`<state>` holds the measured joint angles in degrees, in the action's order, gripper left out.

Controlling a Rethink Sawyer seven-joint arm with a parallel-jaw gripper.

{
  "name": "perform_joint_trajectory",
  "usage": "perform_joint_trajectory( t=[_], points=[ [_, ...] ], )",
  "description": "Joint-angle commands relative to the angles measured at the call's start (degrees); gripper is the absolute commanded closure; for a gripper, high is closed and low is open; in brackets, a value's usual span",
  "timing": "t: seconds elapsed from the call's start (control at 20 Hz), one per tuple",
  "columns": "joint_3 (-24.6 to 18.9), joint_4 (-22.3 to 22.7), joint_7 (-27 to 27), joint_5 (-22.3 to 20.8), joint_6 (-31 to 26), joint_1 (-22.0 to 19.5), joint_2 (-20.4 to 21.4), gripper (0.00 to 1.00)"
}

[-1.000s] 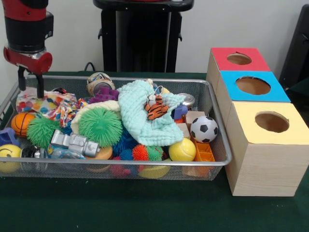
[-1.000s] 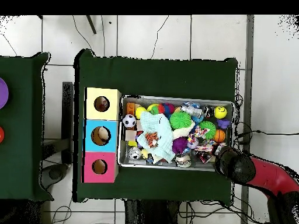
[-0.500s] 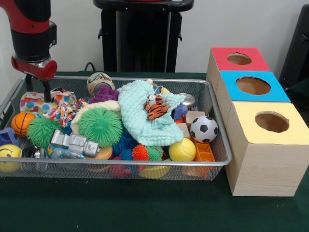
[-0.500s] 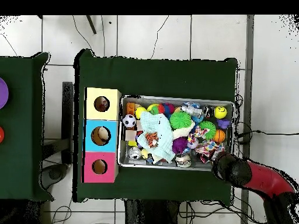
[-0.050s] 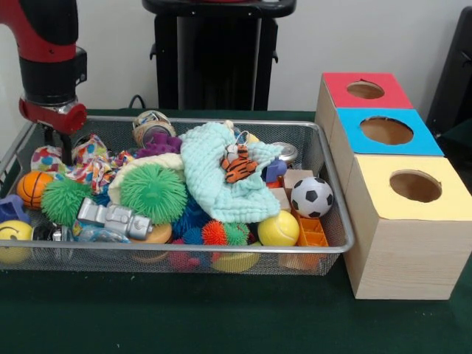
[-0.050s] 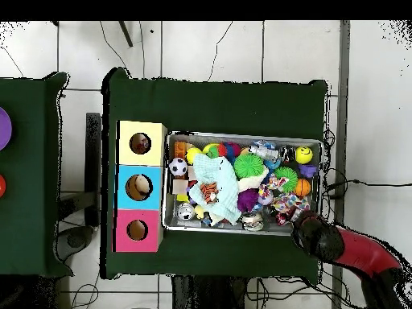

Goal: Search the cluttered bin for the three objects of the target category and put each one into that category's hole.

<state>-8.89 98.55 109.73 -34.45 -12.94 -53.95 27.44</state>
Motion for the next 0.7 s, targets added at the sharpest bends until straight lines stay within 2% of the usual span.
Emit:
perform_joint_trajectory(
  t=[0.05,0.3,0.45,0.7],
  points=[
    [-5.00,3.95,-0.68,-4.92,5.65,-1.23,-1.20,1.00],
    [-5.40,7.55,2.02,-2.37,5.33,-1.43,2.89,1.00],
    [-6.64,8.95,1.77,-2.00,5.31,-1.99,5.06,1.00],
    [-8.12,12.43,1.35,1.23,0.01,-0.37,11.36,1.00]
  ],
)
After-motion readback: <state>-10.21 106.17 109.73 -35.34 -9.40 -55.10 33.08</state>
